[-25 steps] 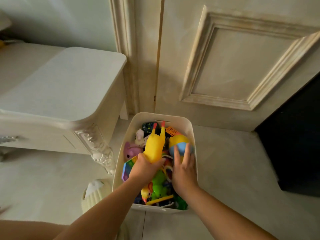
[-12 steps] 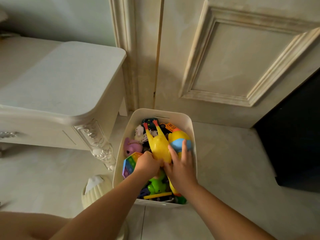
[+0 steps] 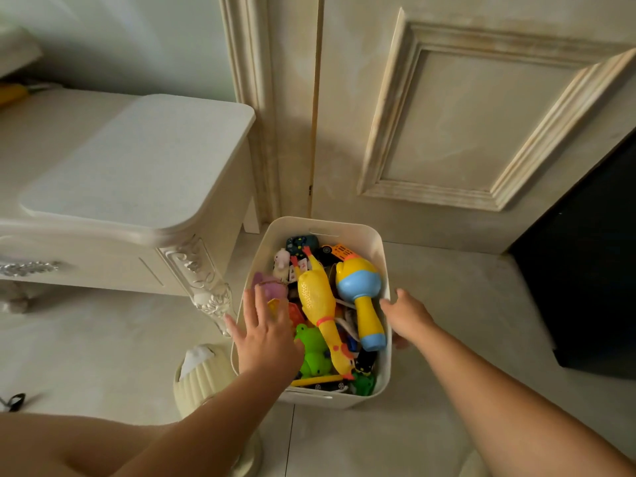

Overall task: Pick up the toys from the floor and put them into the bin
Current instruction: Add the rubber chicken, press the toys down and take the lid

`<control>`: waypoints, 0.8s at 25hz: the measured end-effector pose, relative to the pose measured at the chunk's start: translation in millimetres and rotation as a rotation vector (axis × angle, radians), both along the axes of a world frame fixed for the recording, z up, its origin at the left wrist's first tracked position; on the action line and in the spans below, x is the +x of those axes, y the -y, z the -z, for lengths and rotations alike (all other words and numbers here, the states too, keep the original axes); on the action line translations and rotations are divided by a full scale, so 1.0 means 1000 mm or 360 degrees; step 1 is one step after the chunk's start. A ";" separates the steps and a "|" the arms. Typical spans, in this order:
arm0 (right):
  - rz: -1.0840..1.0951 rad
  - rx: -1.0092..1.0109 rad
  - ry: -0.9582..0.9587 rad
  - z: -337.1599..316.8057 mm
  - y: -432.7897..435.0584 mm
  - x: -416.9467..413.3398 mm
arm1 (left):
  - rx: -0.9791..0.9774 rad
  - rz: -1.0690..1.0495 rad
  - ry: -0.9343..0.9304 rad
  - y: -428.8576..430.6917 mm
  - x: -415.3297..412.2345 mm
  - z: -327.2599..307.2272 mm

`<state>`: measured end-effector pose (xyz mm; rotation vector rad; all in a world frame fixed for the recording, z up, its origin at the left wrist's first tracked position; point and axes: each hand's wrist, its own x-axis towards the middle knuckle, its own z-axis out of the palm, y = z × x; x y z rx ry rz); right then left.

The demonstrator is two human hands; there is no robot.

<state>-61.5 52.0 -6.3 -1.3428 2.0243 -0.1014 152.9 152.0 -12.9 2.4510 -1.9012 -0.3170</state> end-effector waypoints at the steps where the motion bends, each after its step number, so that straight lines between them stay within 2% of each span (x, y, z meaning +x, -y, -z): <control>1: 0.0008 0.0006 0.0067 0.001 0.002 0.000 | 0.0107 -0.0067 -0.0019 -0.002 -0.002 0.002; 4: 0.0133 -0.0057 0.0234 0.005 0.004 -0.002 | 0.0239 -0.0077 -0.0082 0.005 0.000 0.003; 9: 0.0421 -0.0145 0.0288 0.015 -0.010 -0.017 | 0.0027 0.0043 -0.0243 0.031 0.004 0.001; 15: 0.1023 -0.0256 0.0512 0.024 -0.040 -0.029 | -0.0153 0.0281 -0.0250 0.036 -0.030 0.011; 20: 0.1705 -0.0074 0.1312 0.020 -0.058 -0.009 | -0.0198 0.0301 -0.0398 0.028 -0.044 0.017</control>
